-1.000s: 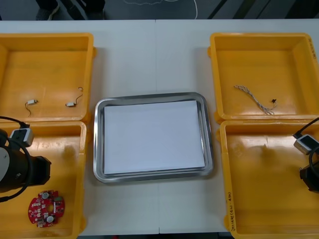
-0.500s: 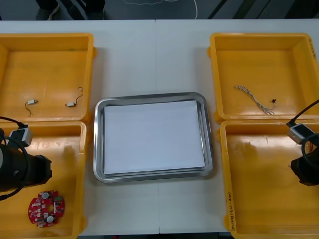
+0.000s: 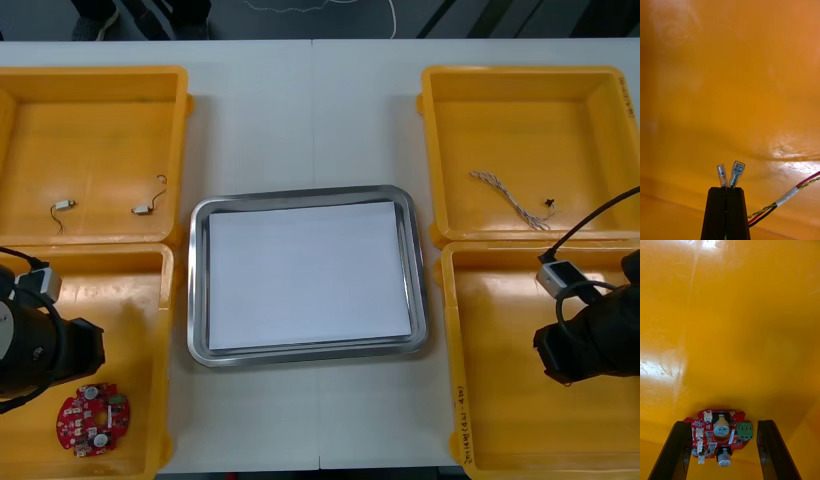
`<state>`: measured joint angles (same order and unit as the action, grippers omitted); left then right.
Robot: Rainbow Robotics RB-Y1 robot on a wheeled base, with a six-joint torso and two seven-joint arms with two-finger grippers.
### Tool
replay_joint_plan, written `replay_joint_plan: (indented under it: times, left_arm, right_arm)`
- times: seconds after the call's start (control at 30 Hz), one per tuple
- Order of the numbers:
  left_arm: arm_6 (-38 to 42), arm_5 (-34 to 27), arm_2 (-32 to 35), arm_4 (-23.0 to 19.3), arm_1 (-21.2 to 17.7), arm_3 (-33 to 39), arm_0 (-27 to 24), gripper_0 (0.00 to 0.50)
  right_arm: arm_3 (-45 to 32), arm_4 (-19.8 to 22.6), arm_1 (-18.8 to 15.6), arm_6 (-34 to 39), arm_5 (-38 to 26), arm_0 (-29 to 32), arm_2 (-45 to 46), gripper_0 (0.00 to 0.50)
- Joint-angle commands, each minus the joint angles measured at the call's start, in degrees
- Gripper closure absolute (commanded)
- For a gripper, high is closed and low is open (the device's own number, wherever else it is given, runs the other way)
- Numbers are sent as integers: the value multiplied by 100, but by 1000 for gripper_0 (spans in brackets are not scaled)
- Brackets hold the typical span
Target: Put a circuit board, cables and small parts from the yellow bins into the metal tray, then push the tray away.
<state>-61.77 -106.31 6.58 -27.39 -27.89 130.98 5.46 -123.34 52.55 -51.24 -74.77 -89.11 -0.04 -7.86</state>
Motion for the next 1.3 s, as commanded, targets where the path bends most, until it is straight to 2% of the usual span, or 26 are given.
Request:
replay_joint_plan:
  times: [0.03, 0.27, 0.3, 0.33, 0.37, 0.43, 0.5, 0.67, 0.9, 1.13, 1.3]
  left_arm:
    - [-151, 225, -166, 217, -103, 68, 289, 0]
    - [-336, 383, -359, 481, -103, -99, 351, 0]
    - [-362, 409, -386, 498, -103, -134, 351, 0]
    - [-397, 444, -403, 516, -103, -169, 351, 0]
    - [-415, 462, -412, 525, -103, -187, 351, 0]
    - [-476, 524, -430, 551, -103, -257, 351, 0]
    - [-520, 550, -447, 542, -103, -292, 351, 0]
    - [-617, 550, -491, 533, -103, -310, 351, 0]
    - [-670, 515, -579, 542, -103, -310, 412, 0]
    - [-670, 515, -623, 551, -76, -310, 447, 0]
    - [-679, 515, -649, 560, -68, -310, 491, 0]
  right_arm:
    - [-156, -148, -150, 226, 228, -154, -374, 500]
    - [-41, -333, -141, 200, 377, -154, -436, 500]
    - [-24, -368, -141, 191, 412, -154, -436, 426]
    - [-6, -386, -141, 174, 430, -163, -436, 309]
    - [3, -412, -150, 174, 447, -154, -436, 250]
    - [3, -509, -141, 174, 456, -163, -436, 81]
    - [3, -553, -141, 182, 465, -154, -436, 0]
    - [3, -641, -141, 235, 395, -172, -366, 0]
    - [3, -544, -141, 385, -194, -172, 92, 0]
    - [3, -280, -150, 1527, -818, -172, 628, 0]
    - [20, -263, -141, 2538, -897, -128, 803, 0]
